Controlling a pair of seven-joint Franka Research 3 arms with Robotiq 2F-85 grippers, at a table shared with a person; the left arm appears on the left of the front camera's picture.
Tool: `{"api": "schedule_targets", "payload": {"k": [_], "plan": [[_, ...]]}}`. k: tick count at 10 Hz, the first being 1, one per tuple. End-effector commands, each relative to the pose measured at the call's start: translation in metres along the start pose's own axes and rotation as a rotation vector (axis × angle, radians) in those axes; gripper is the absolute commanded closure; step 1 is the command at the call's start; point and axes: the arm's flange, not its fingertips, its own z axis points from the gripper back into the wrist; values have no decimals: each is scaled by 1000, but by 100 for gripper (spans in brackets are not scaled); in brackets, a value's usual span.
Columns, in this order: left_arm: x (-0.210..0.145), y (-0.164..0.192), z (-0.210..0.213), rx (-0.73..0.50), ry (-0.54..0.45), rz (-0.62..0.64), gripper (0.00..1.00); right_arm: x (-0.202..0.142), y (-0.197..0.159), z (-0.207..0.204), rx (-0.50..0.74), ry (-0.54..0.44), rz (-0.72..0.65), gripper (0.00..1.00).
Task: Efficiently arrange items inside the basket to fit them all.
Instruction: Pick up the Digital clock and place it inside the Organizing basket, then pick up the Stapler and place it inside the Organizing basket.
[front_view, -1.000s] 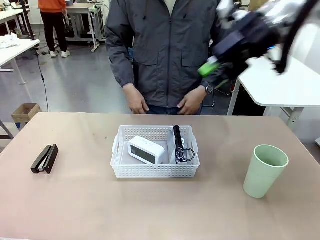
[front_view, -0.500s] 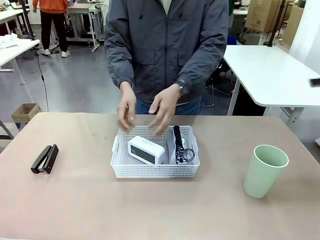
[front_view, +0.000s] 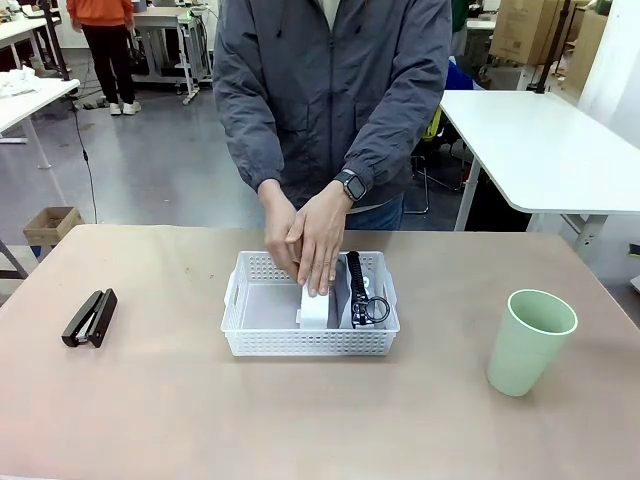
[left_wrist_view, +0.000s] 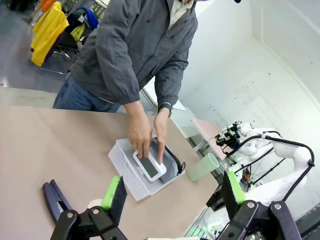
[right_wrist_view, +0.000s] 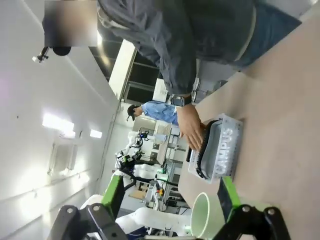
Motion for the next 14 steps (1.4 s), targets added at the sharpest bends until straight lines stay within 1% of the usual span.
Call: {"api": "schedule_targets", "payload": {"k": [1, 14], "plan": [[1, -1, -1, -16, -17, -20, 0, -10, 32, 8, 98, 46, 57, 0], [1, -1, -1, -16, -17, -20, 0, -10, 32, 8, 98, 46, 57, 0]]}}
